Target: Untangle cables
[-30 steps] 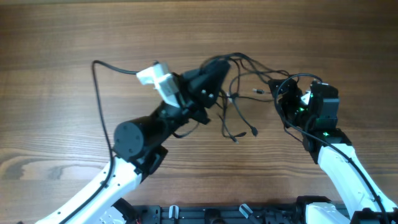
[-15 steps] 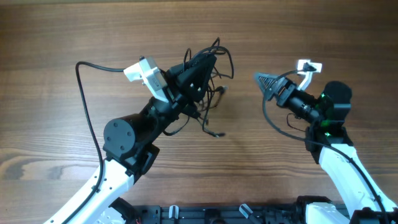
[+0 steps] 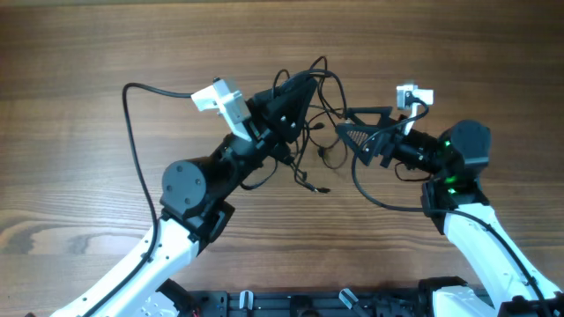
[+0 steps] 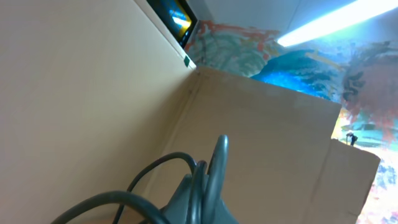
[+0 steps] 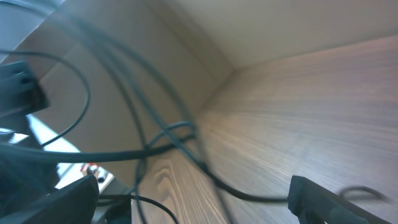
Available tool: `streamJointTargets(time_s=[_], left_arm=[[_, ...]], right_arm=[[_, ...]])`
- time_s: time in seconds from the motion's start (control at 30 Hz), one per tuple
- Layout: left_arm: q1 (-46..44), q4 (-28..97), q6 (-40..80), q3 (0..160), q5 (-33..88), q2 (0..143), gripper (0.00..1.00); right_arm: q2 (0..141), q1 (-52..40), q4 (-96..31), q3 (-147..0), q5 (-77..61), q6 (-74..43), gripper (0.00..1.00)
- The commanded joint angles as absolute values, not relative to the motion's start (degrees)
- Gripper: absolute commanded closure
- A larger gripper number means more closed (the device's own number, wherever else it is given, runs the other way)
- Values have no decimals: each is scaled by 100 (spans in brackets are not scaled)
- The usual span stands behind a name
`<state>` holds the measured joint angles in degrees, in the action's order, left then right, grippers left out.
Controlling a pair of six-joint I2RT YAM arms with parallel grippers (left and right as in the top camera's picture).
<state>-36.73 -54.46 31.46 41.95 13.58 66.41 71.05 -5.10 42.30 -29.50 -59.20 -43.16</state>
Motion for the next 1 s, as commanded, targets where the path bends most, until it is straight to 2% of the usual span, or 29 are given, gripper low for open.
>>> streamJointTargets(time_s=[0.0,0.2,0.33,0.43,0.67,0.97], left_arm=[[-3865,-5570,3201,4246,1299,6807,96],[-4576,-5000,3199,4244,1304,6969,96],[-4921,-4626,3197,4244,1304,6989,96],[-5004,-4692,3194,4244,1306,6980,96],[-4764,-4952,3175,4244,1304,6700,96],[-3798,-4919,2891,4244,1304,5767,96]], right_arm=[[7105,-637,4407,-2998,-5798,-4338,0],[7105,-637,3977,-2998,-3846,-6171,0],[7105,-637,3889,-2998,-2884,-6313,0],[7105,-637,3240,-2998,-2180,-6298,0],[7105,-635,1446,-2998,-727,-6298,0],[7105,-635,1114,-2998,-572,-6294,0]])
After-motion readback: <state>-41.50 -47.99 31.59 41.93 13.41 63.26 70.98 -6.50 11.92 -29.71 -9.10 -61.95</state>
